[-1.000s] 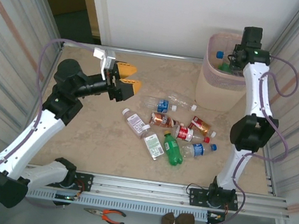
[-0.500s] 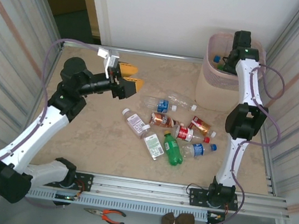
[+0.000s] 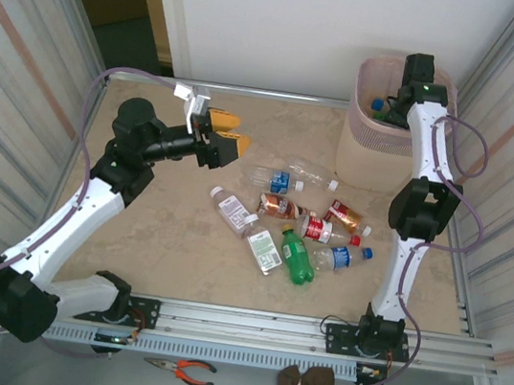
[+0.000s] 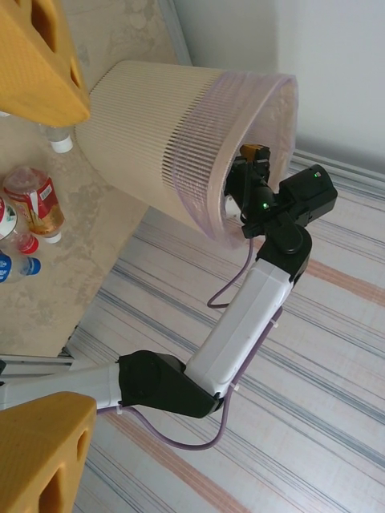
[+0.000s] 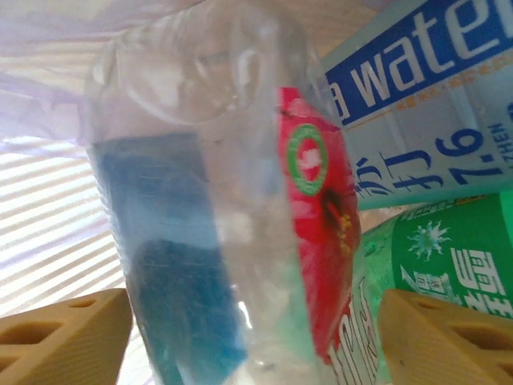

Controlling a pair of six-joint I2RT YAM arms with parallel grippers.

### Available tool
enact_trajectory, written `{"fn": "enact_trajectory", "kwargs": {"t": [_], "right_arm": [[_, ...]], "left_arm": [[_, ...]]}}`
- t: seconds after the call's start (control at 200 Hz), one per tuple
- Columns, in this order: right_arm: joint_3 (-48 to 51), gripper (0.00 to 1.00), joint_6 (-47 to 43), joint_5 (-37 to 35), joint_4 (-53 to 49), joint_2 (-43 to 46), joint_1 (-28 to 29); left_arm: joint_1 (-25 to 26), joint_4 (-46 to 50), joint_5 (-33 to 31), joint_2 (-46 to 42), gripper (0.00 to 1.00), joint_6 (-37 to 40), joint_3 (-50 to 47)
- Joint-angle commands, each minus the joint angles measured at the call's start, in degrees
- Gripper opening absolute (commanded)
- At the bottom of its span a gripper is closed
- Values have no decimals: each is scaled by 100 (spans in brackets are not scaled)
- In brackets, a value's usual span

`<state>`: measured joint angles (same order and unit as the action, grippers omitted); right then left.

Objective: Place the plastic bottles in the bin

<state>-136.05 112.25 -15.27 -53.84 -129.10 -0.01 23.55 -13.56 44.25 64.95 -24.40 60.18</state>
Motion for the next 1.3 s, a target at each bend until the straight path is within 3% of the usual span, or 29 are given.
{"fn": "enact_trajectory", "kwargs": {"t": [0.0, 0.235, 0.691, 0.942, 1.097, 1.293], "right_arm": [[242, 84, 174, -115, -987, 34, 89], [243, 91, -34, -134, -997, 461, 157], [681, 90, -1229, -137, -785, 1542, 140], [1587, 87, -3028, 325, 505, 2481, -134], [1562, 87, -4384, 727, 851, 2793, -283], [1622, 86, -5529, 1192, 866, 3240, -438]], "left_arm": [[-50, -137, 5, -48, 86, -43, 13], [-52, 131, -159, -168, 86, -21, 36], [-40, 1156, -773, -98, 83, -126, 35], [40, 1797, -1364, 135, 79, -250, 64], [307, 2610, -2143, 373, 80, -156, 318], [325, 3108, -2951, 665, 80, -919, 365]]}}
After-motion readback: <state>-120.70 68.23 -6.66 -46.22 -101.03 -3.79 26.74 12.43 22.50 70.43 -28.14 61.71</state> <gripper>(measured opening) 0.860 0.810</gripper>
